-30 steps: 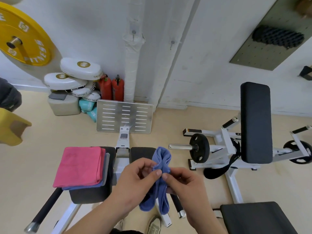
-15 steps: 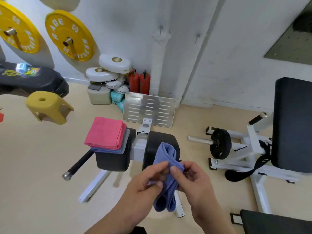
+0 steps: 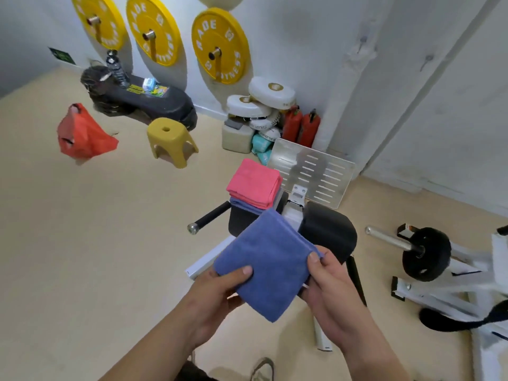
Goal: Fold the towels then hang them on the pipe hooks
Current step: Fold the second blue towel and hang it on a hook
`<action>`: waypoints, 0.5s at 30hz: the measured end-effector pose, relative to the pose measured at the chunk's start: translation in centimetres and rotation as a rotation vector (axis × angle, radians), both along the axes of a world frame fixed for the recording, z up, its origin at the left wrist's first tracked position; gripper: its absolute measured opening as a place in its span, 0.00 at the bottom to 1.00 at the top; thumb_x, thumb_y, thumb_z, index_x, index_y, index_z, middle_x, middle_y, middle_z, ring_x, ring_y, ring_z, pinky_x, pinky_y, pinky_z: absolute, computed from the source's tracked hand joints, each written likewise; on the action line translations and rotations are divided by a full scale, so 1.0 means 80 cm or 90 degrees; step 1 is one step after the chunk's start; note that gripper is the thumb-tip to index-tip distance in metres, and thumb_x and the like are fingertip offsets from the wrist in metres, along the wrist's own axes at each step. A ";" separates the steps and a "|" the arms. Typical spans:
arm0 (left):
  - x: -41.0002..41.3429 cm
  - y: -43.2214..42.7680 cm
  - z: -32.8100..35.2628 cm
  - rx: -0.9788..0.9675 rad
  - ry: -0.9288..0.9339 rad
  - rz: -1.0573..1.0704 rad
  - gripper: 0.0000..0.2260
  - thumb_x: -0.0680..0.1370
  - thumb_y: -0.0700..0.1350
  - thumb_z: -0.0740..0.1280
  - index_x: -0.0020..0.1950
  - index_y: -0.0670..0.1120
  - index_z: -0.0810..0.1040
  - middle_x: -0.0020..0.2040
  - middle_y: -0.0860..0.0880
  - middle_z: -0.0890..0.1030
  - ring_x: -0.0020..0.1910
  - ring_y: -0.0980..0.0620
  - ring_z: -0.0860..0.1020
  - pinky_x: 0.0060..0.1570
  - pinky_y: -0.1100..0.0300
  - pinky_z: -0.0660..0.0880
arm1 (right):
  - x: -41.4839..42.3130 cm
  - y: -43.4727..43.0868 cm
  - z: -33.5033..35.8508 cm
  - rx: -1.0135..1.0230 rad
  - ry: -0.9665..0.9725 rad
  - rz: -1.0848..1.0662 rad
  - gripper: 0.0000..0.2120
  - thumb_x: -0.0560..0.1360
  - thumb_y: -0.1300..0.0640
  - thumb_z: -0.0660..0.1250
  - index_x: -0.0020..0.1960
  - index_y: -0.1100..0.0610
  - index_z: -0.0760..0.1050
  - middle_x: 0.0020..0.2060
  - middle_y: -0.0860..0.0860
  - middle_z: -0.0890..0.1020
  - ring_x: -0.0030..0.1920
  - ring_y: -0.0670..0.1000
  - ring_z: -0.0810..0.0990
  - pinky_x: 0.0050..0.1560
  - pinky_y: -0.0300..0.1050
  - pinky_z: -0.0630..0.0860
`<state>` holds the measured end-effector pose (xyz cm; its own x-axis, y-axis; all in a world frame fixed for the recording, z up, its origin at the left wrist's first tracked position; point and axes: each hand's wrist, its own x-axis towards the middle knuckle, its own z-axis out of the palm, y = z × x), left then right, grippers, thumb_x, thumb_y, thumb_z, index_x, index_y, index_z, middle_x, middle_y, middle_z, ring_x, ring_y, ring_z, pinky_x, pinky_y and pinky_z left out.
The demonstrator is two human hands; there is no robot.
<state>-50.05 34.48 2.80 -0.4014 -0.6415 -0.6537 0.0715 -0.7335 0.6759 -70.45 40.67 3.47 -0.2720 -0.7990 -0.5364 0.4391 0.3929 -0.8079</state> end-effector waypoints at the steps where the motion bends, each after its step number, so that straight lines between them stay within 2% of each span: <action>1: 0.018 -0.005 0.005 -0.015 -0.007 0.032 0.17 0.78 0.42 0.72 0.67 0.47 0.80 0.62 0.47 0.85 0.61 0.47 0.84 0.61 0.48 0.78 | 0.015 -0.010 -0.005 0.017 0.039 0.019 0.11 0.84 0.52 0.62 0.61 0.55 0.77 0.57 0.51 0.86 0.59 0.54 0.85 0.60 0.60 0.82; 4: 0.086 -0.026 0.022 -0.095 -0.068 0.091 0.16 0.78 0.43 0.72 0.66 0.50 0.80 0.61 0.49 0.85 0.59 0.49 0.84 0.61 0.45 0.79 | 0.069 -0.043 -0.021 0.078 0.148 0.117 0.09 0.84 0.51 0.64 0.58 0.52 0.80 0.52 0.48 0.88 0.55 0.51 0.86 0.58 0.55 0.83; 6: 0.138 -0.042 0.037 -0.150 -0.109 0.102 0.14 0.78 0.42 0.73 0.62 0.52 0.82 0.59 0.50 0.86 0.59 0.48 0.84 0.62 0.43 0.79 | 0.114 -0.070 -0.027 0.111 0.189 0.194 0.08 0.84 0.51 0.64 0.58 0.51 0.80 0.54 0.50 0.87 0.55 0.50 0.85 0.56 0.52 0.82; 8: 0.192 -0.062 0.050 -0.210 -0.150 0.099 0.12 0.77 0.41 0.72 0.58 0.53 0.83 0.56 0.50 0.86 0.58 0.48 0.84 0.59 0.47 0.80 | 0.169 -0.103 -0.028 0.106 0.226 0.245 0.06 0.82 0.55 0.66 0.59 0.50 0.79 0.55 0.52 0.86 0.54 0.50 0.84 0.52 0.48 0.81; 10: 0.248 -0.080 0.060 -0.260 -0.190 0.085 0.13 0.78 0.38 0.71 0.56 0.55 0.84 0.53 0.52 0.87 0.57 0.50 0.84 0.57 0.52 0.81 | 0.228 -0.139 -0.021 0.046 0.276 0.266 0.12 0.79 0.61 0.68 0.59 0.48 0.78 0.56 0.50 0.85 0.51 0.48 0.83 0.48 0.42 0.78; 13: 0.329 -0.116 0.072 -0.322 -0.247 0.036 0.16 0.78 0.37 0.69 0.55 0.58 0.84 0.52 0.54 0.87 0.56 0.53 0.84 0.58 0.53 0.81 | 0.310 -0.197 0.002 -0.070 0.300 0.305 0.26 0.74 0.66 0.69 0.65 0.41 0.76 0.59 0.42 0.85 0.60 0.43 0.83 0.57 0.40 0.79; 15: 0.391 -0.146 0.082 -0.350 -0.253 0.025 0.15 0.79 0.36 0.68 0.56 0.57 0.83 0.52 0.54 0.87 0.56 0.53 0.84 0.59 0.52 0.81 | 0.363 -0.240 0.018 -0.115 0.262 0.379 0.34 0.74 0.68 0.70 0.71 0.39 0.71 0.63 0.37 0.82 0.61 0.36 0.81 0.54 0.35 0.80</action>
<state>-18.76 22.76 9.32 -0.1679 -0.9322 -0.3208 -0.2403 -0.2769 0.9304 -41.44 21.48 4.90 0.0842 -0.9397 -0.3314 -0.1588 0.3157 -0.9355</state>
